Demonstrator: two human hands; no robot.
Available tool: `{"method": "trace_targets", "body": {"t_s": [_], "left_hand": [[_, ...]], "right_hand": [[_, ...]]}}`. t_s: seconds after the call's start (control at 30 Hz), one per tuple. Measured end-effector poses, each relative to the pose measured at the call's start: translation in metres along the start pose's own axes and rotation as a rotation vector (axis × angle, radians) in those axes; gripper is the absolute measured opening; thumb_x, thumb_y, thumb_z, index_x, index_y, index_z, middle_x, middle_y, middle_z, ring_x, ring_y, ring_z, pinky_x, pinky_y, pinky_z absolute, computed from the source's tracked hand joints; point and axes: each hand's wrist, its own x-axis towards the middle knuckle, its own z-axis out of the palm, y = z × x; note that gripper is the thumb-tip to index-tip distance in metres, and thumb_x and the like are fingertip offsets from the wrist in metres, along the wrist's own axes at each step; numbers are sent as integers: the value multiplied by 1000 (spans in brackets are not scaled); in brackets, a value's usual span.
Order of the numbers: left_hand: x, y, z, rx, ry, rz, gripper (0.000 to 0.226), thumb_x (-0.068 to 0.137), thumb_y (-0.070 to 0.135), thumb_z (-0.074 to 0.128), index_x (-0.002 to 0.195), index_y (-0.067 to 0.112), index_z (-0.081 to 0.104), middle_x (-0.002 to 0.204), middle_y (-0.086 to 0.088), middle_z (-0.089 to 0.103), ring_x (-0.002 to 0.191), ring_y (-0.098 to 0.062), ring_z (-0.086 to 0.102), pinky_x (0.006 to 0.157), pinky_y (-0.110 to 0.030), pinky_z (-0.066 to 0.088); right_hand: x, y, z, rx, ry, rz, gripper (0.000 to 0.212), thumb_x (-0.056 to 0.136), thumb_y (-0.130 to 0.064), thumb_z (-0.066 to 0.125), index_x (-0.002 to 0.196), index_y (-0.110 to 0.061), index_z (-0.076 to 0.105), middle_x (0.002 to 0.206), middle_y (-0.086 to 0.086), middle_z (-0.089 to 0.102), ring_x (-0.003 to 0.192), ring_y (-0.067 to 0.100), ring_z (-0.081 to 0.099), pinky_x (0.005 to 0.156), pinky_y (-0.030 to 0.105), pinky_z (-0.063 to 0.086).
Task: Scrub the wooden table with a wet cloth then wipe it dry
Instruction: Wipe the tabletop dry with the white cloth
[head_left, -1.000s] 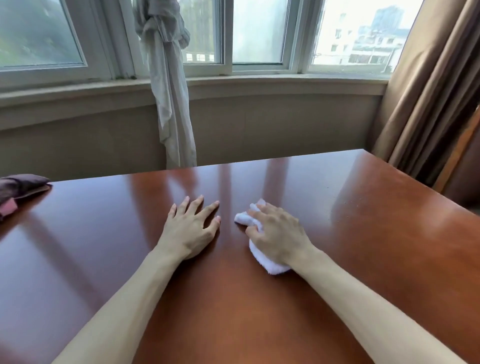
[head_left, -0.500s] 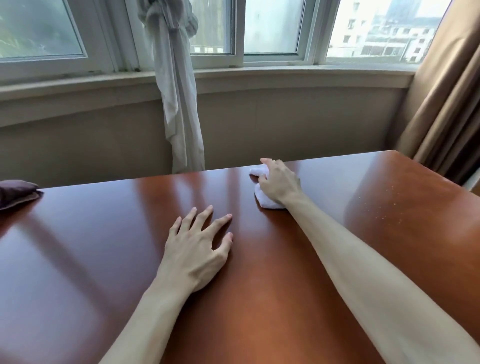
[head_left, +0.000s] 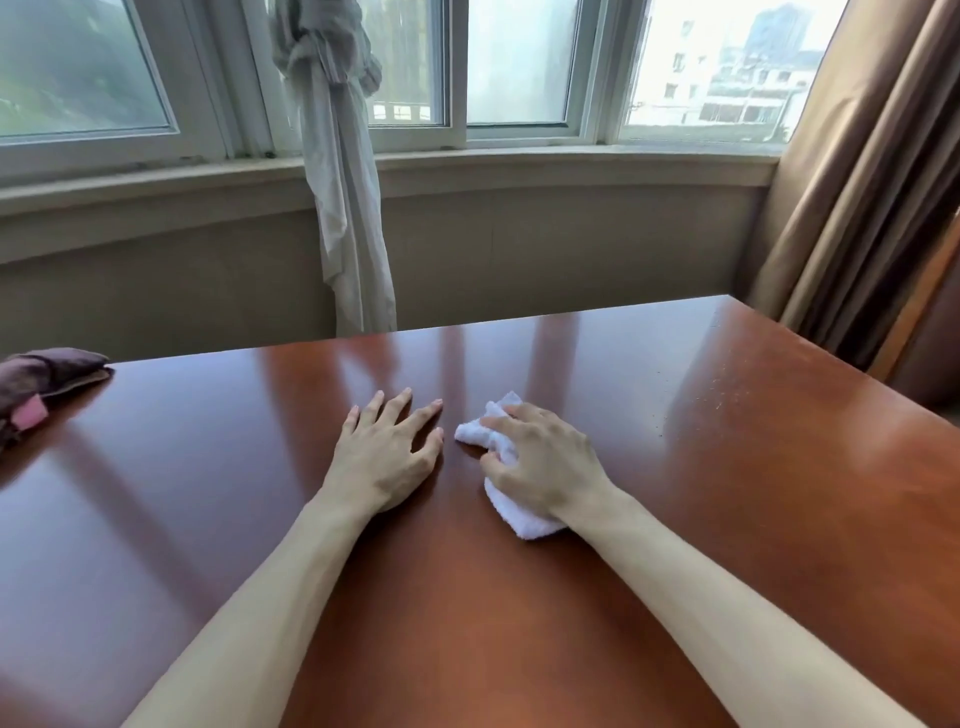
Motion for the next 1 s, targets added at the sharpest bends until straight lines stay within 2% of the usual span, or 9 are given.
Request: {"method": "trace_targets", "body": {"t_s": [0.2, 0.33, 0.47, 0.6, 0.67, 0.73, 0.8, 0.87, 1.0], "left_hand": [[3, -4, 4, -1, 25, -1, 65, 89, 67, 16, 152, 56, 20, 168, 14, 10, 155, -14, 1, 126, -41, 1], [6, -5, 8, 3, 50, -14, 65, 86, 72, 15, 150, 62, 12, 167, 20, 1, 154, -6, -7, 126, -36, -3], [7, -5, 9, 6, 52, -25, 65, 86, 73, 14, 150, 63, 11, 167, 20, 1, 154, -6, -7, 126, -36, -3], [6, -6, 5, 4, 8, -31, 66, 87, 71, 15, 151, 61, 14, 168, 16, 4, 155, -10, -4, 126, -38, -1], [6, -3, 4, 21, -1, -25, 65, 89, 70, 17, 152, 58, 17, 169, 12, 7, 155, -13, -1, 126, -40, 0], [5, -2, 5, 23, -2, -24, 60, 94, 68, 23, 153, 56, 19, 169, 10, 8, 156, -16, 1, 126, -42, 1], [4, -1, 3, 26, -17, -18, 57, 98, 64, 27, 153, 54, 20, 169, 7, 8, 156, -18, 1, 126, -43, 1], [1, 1, 1, 21, -36, -18, 57, 99, 63, 27, 154, 52, 20, 169, 6, 8, 156, -19, 2, 125, -44, 0], [2, 0, -1, 36, -47, -28, 58, 99, 63, 25, 155, 50, 19, 169, 4, 9, 156, -21, 2, 125, -45, -1]], "right_hand": [[132, 50, 15, -18, 72, 176, 38, 97, -38, 41, 126, -41, 66, 140, -3, 57, 125, 29, 57, 84, 38, 40], [222, 80, 21, -72, 72, 265, 44, 93, -44, 34, 113, -27, 70, 123, 7, 64, 117, 34, 59, 80, 39, 37], [254, 86, 23, -91, 46, 326, 43, 95, -45, 34, 104, -26, 71, 112, 4, 65, 110, 32, 58, 78, 37, 33], [197, 68, 23, -78, 54, 233, 46, 87, -43, 17, 99, -34, 61, 97, -4, 52, 97, 32, 61, 71, 39, 35], [142, 54, 20, -78, 52, 181, 40, 94, -40, 28, 112, -39, 63, 113, -6, 56, 105, 27, 61, 75, 38, 40], [85, 36, 15, -77, 32, 130, 42, 98, -41, 36, 132, -36, 60, 143, -7, 53, 127, 24, 54, 91, 40, 44], [29, 18, 13, -68, 5, 79, 46, 99, -41, 41, 142, -33, 53, 156, -9, 43, 141, 19, 43, 105, 38, 40], [-23, 1, 8, -65, 7, 18, 50, 97, -41, 43, 145, -32, 52, 157, -11, 43, 143, 15, 39, 112, 36, 35], [-76, -16, 6, -49, 81, -50, 52, 89, -40, 44, 137, -31, 60, 148, -13, 54, 137, 13, 49, 109, 35, 41]]}}
